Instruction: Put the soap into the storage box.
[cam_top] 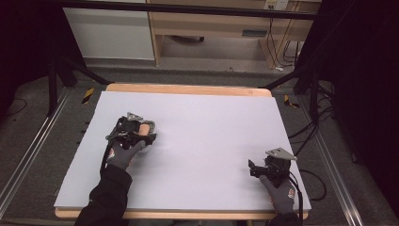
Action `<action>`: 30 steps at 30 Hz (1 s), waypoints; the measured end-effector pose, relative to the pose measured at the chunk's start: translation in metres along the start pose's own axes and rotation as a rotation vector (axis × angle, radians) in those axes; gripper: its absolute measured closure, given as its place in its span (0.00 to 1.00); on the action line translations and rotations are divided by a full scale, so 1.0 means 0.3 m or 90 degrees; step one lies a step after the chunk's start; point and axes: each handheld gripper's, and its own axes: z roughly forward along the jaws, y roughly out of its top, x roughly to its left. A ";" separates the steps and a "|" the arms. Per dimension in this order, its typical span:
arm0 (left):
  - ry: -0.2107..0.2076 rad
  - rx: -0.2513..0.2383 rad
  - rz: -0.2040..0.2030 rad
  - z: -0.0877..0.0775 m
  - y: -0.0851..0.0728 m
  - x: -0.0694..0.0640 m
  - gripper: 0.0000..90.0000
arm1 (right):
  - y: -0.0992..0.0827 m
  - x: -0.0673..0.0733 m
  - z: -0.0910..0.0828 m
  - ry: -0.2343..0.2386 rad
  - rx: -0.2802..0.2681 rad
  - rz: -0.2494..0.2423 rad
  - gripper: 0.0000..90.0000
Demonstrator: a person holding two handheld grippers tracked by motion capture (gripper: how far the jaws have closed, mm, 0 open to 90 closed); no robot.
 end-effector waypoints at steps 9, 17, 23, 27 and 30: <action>-0.034 -0.053 0.004 -0.080 -0.035 -0.021 0.27 | 0.000 -0.005 -0.006 0.000 -0.005 0.003 0.06; -0.049 -0.077 0.005 -0.155 -0.099 -0.020 0.25 | -0.005 -0.005 -0.002 -0.001 -0.001 0.009 0.06; -0.039 -0.086 0.007 -0.203 -0.173 0.006 0.25 | -0.007 -0.008 -0.001 -0.007 -0.001 0.009 0.06; -0.024 -0.083 -0.006 -0.221 -0.218 0.045 0.25 | -0.008 -0.010 -0.003 -0.012 0.000 0.014 0.06; -0.009 -0.081 -0.010 -0.230 -0.252 0.073 0.24 | -0.011 -0.016 -0.006 -0.016 0.003 0.019 0.06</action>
